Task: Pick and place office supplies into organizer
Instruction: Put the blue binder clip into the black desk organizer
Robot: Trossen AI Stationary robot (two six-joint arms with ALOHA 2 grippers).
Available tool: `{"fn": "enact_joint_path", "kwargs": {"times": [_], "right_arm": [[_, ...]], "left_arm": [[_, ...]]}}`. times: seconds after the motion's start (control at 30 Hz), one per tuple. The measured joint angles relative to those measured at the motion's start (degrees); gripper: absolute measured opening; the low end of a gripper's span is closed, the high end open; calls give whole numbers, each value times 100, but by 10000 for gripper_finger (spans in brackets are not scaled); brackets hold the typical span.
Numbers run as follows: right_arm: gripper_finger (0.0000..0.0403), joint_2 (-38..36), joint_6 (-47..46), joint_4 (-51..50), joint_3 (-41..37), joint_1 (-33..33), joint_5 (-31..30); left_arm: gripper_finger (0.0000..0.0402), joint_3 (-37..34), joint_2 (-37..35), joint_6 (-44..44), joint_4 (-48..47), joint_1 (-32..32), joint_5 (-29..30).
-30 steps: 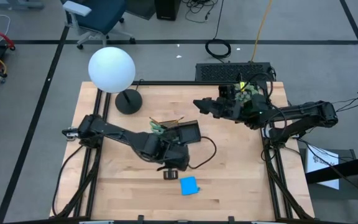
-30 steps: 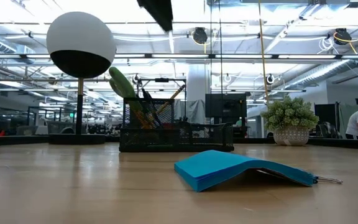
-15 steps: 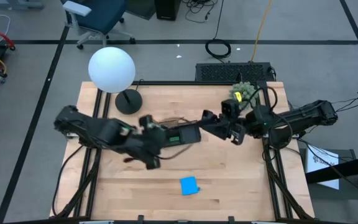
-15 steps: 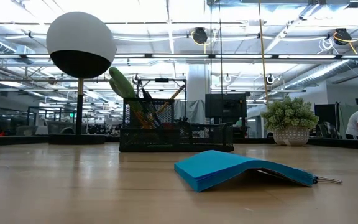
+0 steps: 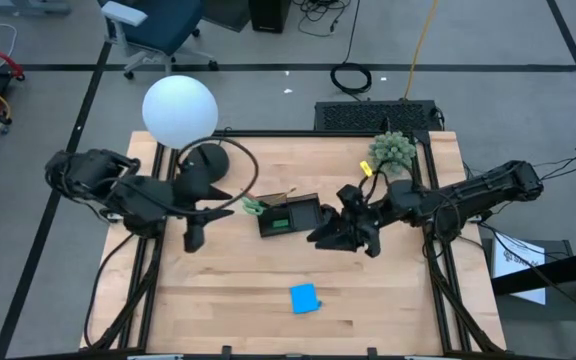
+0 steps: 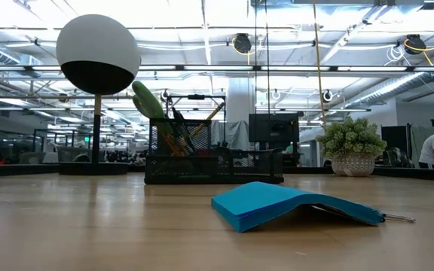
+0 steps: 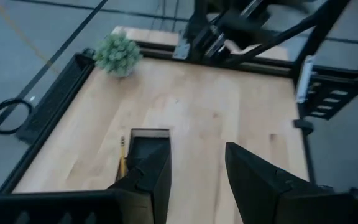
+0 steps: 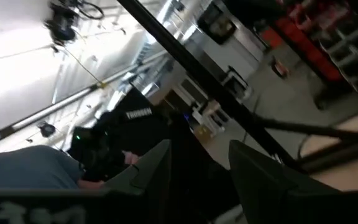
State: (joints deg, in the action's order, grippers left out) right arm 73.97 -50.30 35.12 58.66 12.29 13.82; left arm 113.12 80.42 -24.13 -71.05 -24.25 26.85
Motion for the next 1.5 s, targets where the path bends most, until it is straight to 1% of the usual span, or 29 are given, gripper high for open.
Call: {"fn": "enact_joint_path", "kwargs": {"times": [0.17,0.27,0.33,0.4,0.57,0.63,0.8,1.1,1.37,1.43,1.5], "right_arm": [[151,-7,-129,-607,2,97,1],[151,-2,-134,-826,-1,142,25],[151,-7,-147,-922,0,167,158],[151,-7,-166,-1159,2,190,276],[151,-7,-306,-1781,2,211,343],[151,-7,-303,-1875,2,208,473],[151,-7,-237,-2007,2,195,578],[151,-7,-204,-2689,2,171,586],[151,7,5,-3310,9,219,581],[151,246,100,-3703,190,245,588],[151,571,169,-4535,459,279,595]], "left_arm": [[145,0,-67,265,72,-109,-14],[145,0,-65,228,77,-107,-22],[145,0,-67,196,99,-84,-20],[145,0,-63,196,97,-63,-17],[145,0,-56,193,99,-52,-6],[145,0,-56,193,98,-53,-5],[145,0,-56,189,101,-52,-1],[145,0,-56,174,105,-52,0],[145,-2,-56,174,105,-52,2],[145,-2,-56,176,106,-52,2],[145,-2,-54,176,103,-52,2]]}}
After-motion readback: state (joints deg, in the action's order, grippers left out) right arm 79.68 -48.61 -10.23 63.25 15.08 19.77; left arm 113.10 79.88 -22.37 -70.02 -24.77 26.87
